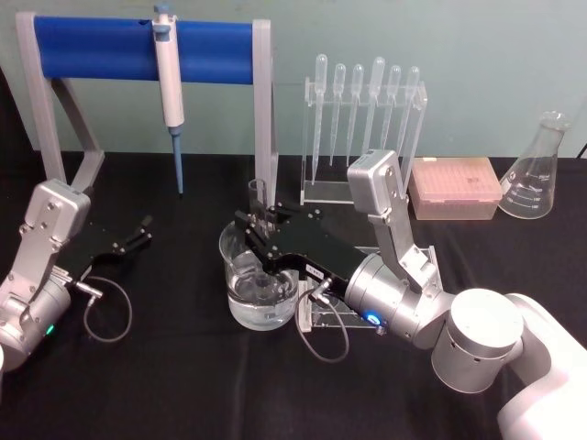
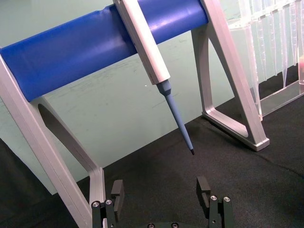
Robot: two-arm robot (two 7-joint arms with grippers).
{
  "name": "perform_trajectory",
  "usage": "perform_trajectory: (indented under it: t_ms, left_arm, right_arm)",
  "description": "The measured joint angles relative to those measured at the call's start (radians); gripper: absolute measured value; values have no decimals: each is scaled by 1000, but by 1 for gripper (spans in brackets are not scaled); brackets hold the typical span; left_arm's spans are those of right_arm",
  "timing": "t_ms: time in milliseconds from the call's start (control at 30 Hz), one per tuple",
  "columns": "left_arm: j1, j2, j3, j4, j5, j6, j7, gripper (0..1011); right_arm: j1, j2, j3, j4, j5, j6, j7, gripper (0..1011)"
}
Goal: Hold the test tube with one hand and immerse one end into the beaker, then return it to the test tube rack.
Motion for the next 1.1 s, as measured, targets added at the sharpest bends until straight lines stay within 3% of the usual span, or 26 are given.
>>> perform_trajectory:
  t_ms: [1100]
  left_arm:
    - [0, 0, 0, 0, 0, 0, 0, 1000]
  right_arm:
    - [0, 0, 0, 0, 0, 0, 0, 226]
